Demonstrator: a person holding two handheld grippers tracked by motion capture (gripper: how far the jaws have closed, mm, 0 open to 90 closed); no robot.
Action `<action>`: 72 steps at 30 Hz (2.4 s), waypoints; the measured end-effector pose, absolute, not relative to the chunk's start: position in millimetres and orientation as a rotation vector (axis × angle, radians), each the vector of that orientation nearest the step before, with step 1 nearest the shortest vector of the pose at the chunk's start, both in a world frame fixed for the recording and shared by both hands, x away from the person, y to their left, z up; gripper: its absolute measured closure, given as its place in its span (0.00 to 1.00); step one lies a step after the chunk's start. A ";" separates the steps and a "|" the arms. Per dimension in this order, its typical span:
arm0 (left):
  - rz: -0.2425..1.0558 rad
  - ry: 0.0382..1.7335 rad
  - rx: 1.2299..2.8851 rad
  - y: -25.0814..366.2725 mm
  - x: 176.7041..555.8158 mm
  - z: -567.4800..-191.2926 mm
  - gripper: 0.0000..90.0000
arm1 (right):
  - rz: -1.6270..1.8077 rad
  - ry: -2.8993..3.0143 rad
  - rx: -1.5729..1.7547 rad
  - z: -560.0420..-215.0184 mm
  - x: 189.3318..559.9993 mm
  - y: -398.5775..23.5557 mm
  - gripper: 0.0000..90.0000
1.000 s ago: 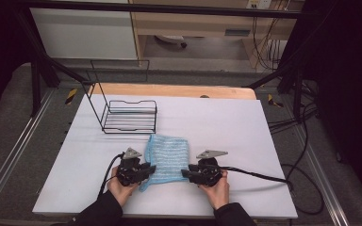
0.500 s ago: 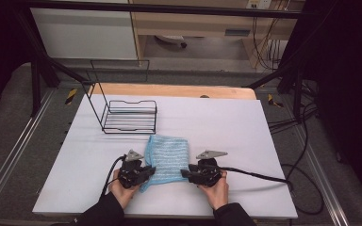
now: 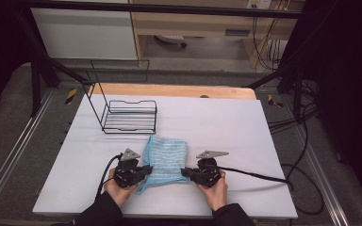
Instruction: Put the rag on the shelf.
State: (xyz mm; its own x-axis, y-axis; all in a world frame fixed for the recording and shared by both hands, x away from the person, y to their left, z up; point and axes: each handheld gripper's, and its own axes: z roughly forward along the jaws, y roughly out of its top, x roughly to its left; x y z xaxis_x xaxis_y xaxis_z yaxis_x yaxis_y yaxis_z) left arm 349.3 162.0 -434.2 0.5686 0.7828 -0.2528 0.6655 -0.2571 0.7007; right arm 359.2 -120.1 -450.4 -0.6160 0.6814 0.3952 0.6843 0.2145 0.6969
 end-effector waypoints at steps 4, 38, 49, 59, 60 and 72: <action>0.134 1.161 2.016 165.3 340.0 -432.4 0.96 | -1.388 -2.413 -1.353 -445.2 352.7 -122.5 0.97; 0.284 1.114 1.996 175.4 413.3 -412.4 0.25 | -1.477 -2.673 -1.184 -436.3 370.4 -135.5 0.10; 0.222 1.243 2.032 171.2 444.3 -436.4 0.50 | -1.445 -2.683 -1.196 -439.5 370.3 -134.2 0.10; 0.173 1.237 2.039 166.1 444.8 -444.3 0.69 | -1.425 -2.674 -1.209 -441.7 372.8 -132.7 0.10; 0.170 1.237 2.041 165.8 444.7 -444.3 0.70 | -1.428 -2.673 -1.207 -441.5 373.4 -132.8 0.10; 0.153 1.244 2.056 162.2 442.9 -444.0 0.85 | -1.502 -2.613 -1.250 -434.1 391.1 -134.4 0.12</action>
